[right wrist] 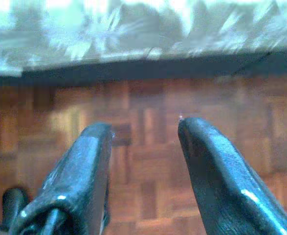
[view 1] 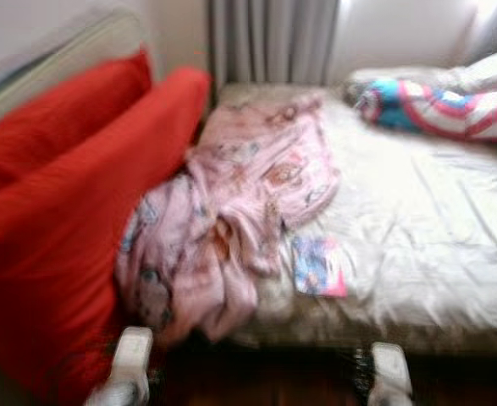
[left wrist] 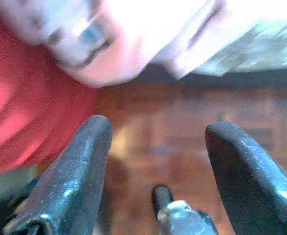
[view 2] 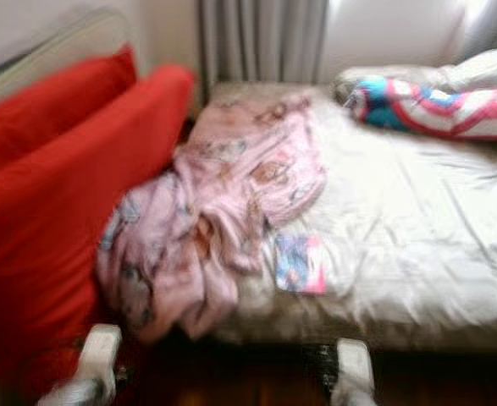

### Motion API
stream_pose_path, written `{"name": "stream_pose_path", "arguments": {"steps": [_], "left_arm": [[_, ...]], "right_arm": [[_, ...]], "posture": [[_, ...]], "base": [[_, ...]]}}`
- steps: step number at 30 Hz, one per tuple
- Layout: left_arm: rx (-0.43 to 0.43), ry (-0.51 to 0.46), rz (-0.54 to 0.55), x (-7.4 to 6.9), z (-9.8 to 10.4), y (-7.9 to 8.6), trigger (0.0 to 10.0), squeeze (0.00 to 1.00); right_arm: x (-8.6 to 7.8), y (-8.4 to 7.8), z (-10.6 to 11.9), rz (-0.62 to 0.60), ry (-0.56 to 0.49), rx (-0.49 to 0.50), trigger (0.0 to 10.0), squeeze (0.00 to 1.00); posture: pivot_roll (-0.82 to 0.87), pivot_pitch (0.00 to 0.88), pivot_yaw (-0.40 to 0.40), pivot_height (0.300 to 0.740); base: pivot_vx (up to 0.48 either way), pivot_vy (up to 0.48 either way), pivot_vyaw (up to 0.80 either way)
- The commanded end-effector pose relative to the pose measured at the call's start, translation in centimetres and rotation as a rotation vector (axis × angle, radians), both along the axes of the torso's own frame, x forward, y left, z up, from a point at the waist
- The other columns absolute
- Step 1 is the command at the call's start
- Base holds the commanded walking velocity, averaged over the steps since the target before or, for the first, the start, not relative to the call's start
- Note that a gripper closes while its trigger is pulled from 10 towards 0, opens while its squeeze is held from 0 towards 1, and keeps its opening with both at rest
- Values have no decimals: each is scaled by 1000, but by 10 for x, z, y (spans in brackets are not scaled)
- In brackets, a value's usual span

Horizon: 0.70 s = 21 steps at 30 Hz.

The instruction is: Clean up the room

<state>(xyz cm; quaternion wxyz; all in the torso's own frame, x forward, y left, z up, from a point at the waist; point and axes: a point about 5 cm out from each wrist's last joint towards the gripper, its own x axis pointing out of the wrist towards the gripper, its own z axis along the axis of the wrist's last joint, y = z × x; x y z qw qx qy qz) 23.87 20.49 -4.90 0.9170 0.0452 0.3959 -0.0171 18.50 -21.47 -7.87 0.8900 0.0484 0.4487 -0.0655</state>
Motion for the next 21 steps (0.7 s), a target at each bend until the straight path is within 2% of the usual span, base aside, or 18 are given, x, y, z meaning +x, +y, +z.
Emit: {"name": "stream_pose_path", "arguments": {"steps": [1,21], "left_arm": [[27,51,32,-14,-7,15,10000,0],[29,53,33,-14,-7,15,10000,0]], "right_arm": [[7,9,2,-6,-33,25,10000,0],[9,10,4,16,-59,29,10000,0]], "posture": [[-20,27,-47,740],[-19,23,-43,740]], "base": [[319,0,0],[307,0,0]]}}
